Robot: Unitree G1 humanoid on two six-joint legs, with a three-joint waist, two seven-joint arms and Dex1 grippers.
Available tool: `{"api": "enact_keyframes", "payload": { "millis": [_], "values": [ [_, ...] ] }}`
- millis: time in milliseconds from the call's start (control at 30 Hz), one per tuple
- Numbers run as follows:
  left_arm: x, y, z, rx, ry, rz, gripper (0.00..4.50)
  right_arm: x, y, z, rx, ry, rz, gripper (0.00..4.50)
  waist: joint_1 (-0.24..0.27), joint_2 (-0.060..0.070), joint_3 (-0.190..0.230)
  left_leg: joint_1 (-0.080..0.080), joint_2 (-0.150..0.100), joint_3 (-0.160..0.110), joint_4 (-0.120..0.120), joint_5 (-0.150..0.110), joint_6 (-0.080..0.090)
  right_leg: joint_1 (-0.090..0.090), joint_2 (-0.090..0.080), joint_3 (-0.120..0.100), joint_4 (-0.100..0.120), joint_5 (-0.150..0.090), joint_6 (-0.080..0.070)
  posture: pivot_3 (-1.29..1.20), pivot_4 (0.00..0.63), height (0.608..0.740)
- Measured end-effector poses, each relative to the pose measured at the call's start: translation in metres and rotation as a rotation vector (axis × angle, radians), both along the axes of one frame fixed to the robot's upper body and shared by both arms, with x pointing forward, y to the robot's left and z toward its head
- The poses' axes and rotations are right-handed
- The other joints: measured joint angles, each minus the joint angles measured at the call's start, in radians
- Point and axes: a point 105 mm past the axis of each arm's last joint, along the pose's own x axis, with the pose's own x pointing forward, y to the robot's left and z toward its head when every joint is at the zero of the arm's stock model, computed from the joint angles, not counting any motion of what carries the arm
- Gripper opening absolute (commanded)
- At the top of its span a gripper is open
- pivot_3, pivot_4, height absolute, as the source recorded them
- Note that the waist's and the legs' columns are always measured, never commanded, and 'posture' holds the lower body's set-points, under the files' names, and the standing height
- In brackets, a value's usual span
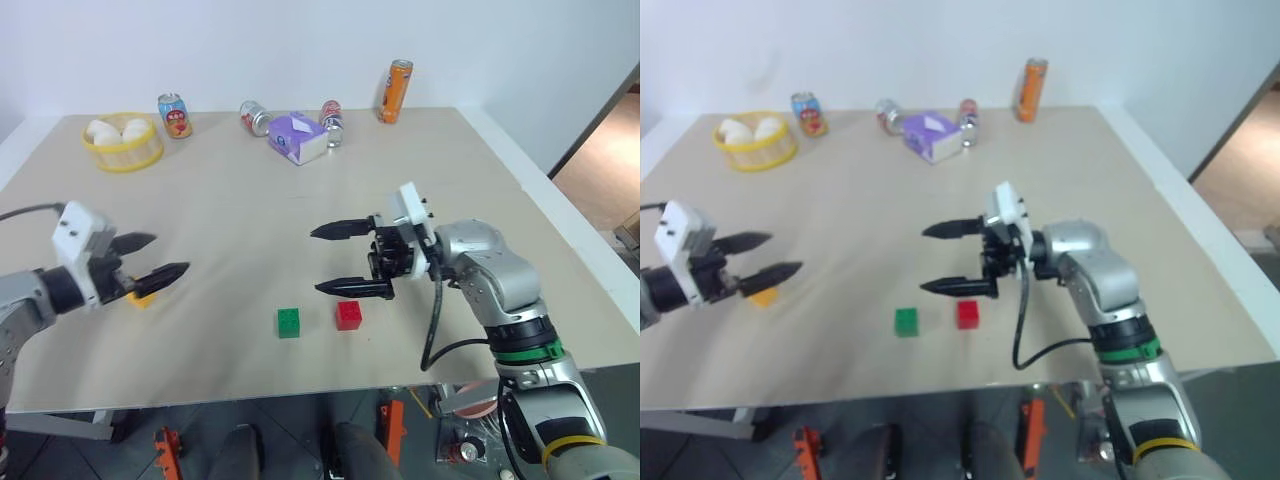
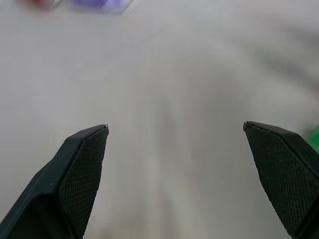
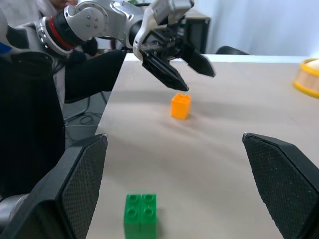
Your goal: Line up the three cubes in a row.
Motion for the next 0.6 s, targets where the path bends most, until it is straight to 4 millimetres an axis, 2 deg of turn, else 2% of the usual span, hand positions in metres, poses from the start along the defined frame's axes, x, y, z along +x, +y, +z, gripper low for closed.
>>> {"api": "enact_keyframes", "payload": {
  "millis": [167, 467, 600],
  "values": [
    [-0.010, 0.015, -0.024, 0.033, 0.058, 0.068, 4.49, -0.002, 0.011, 0.000, -0.002, -0.019, 0.031, 4.50, 0.003, -0.001, -0.001, -0.006, 0.000, 0.002, 0.000, 0.000, 0.000, -0.007, -0.002, 0.000, 0.000, 0.003, 0.005, 0.00, 0.150, 0.740],
    [-0.002, 0.031, -0.036, 0.026, 0.041, 0.157, 4.49, -0.003, 0.017, -0.001, 0.016, -0.005, 0.044, 4.50, 0.002, -0.001, -0.001, -0.005, 0.002, 0.005, 0.001, 0.000, 0.000, -0.008, -0.001, 0.000, 0.001, 0.005, 0.001, 0.00, 0.150, 0.740],
    [0.005, 0.032, -0.042, 0.026, 0.047, 0.159, 4.49, -0.003, 0.018, -0.001, 0.020, -0.003, 0.046, 4.50, 0.002, -0.001, -0.001, -0.005, 0.002, 0.006, 0.001, 0.000, 0.000, -0.008, -0.001, 0.001, 0.002, 0.006, 0.002, 0.00, 0.150, 0.740]
  ]
}}
